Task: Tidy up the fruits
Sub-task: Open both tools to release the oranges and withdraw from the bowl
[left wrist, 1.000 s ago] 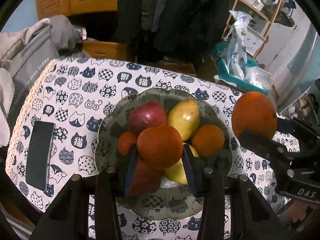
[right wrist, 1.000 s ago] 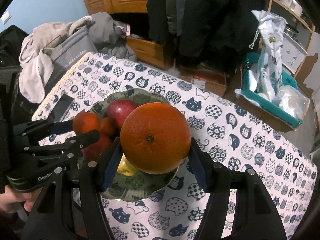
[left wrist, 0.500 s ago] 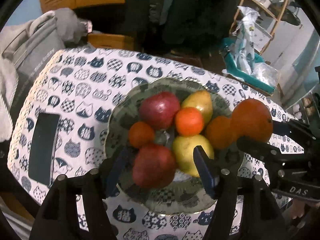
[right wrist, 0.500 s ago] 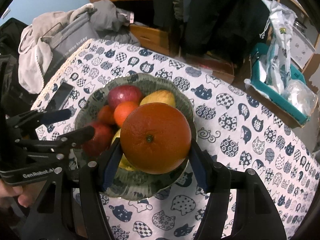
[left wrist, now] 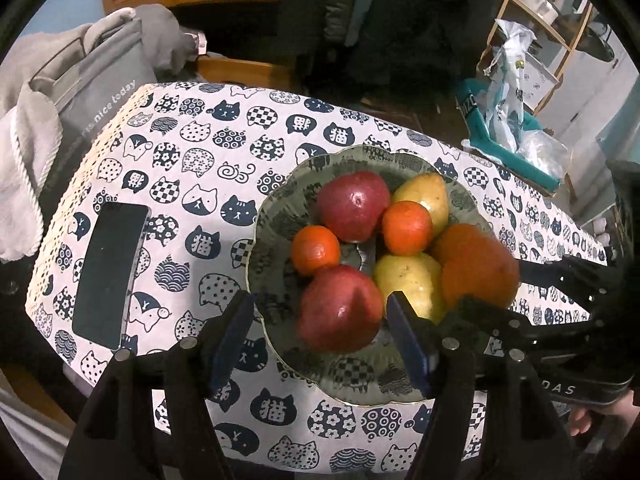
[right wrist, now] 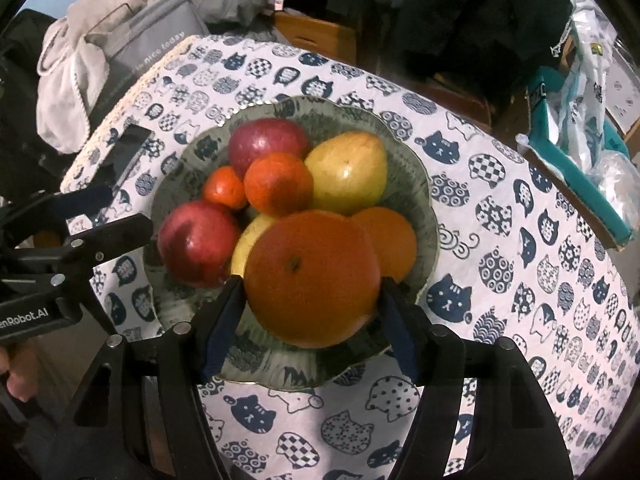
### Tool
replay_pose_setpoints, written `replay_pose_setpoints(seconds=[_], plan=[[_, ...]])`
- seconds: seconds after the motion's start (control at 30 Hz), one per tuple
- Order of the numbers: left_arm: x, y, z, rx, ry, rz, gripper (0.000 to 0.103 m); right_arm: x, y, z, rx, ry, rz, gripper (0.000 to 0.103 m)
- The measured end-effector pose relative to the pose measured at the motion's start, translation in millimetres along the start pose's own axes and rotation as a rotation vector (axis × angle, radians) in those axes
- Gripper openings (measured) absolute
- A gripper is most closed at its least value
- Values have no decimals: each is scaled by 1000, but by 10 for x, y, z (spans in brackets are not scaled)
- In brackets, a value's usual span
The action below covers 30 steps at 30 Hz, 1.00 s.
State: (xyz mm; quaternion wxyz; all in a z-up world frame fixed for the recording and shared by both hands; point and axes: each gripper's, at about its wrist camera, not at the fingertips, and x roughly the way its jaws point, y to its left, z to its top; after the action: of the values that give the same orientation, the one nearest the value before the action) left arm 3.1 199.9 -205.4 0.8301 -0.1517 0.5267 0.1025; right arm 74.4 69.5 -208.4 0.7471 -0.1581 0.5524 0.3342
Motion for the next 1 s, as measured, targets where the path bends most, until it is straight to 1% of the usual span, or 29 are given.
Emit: replay_pose_setpoints(seconds=[0.07,0.2,0.37,0.43,0.5,0.6,0.63,0.7,0.9,1.0], plan=[[-24,11,1,-3,-4,0,70,-64,-10,20,1,-22,-8,74],[-75,8,3,-6,-10,-3,70,-178,-67,41,23,-52,-8,74],[-207,-43,18,1,-37,-13,70,-369,-95,48,29,-105,-29,74],[-279,-80,35,7,-57,-15,72,-473,-92,51,28,-132,-43,74],[-352,-113,53,12,-79,-16,76,-590,-82,49,22,-163,-67,74],[-488,-169,77,26,-116,-16,76,-771,-59,48,9,-208,-106,76],[-538,-185,84,29,-129,-16,76,-838,-55,48,7,-225,-117,78],[-625,-210,99,31,-152,-15,79,-969,-47,46,6,-261,-133,79],[-900,-271,139,39,-231,-14,81,-1314,-65,36,27,-349,-142,80],[-999,-295,165,38,-257,-17,81,-1506,-79,18,41,-398,-156,84]])
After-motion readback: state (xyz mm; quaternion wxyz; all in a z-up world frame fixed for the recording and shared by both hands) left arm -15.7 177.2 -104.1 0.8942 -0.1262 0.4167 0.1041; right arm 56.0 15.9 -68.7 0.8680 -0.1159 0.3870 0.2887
